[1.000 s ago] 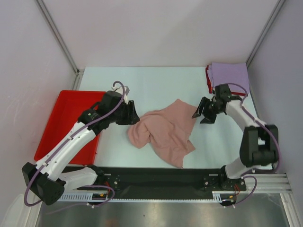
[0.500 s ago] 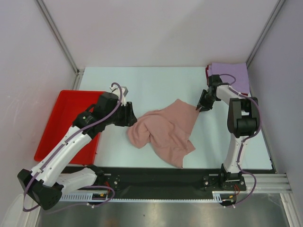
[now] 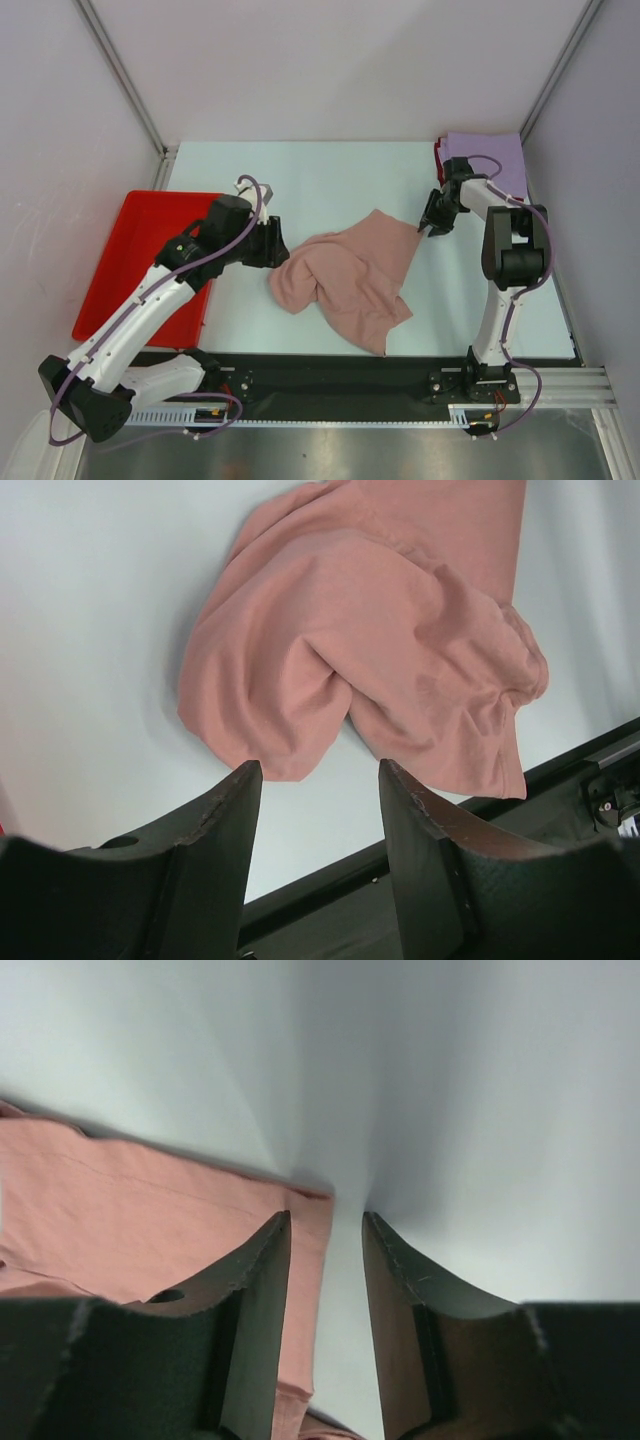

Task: Fold and stack the t-shirts
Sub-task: Flatten the tshirt out

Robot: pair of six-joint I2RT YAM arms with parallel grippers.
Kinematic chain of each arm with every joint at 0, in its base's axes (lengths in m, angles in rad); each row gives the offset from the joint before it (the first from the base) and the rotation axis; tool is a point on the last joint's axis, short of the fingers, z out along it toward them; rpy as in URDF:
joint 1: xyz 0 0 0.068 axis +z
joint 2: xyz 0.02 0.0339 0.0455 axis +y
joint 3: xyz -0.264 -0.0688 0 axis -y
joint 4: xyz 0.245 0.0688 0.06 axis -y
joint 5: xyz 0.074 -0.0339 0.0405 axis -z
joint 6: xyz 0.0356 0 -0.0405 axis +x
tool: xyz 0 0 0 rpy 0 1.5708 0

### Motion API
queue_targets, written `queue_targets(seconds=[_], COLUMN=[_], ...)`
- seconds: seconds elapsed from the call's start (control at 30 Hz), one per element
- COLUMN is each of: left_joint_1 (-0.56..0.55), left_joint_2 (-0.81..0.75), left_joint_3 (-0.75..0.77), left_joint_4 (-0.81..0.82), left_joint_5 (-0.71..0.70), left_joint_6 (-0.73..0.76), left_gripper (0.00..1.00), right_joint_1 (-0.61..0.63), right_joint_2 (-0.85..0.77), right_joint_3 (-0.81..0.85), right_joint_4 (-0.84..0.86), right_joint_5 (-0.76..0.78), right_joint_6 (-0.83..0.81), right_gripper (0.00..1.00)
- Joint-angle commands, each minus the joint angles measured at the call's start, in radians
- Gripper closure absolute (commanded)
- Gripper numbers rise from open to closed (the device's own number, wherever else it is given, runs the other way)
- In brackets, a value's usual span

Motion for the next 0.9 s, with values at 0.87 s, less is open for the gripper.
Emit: queue_targets(seconds=[0.87], left_joint_1=[0.002], left_joint_2=[-0.183], left_joint_3=[0.053], left_joint_4=[0.074], left_joint_5=[-0.155], left_joint_6=[-0.184], left_gripper=[0.44], right_joint_1=[0.375], right_joint_2=[-0.282], right_joint_3=[0.791], right_joint_4=[-0.600], right_joint_5=[0.209], right_joint_6=[-0.007], right_gripper=[1.00])
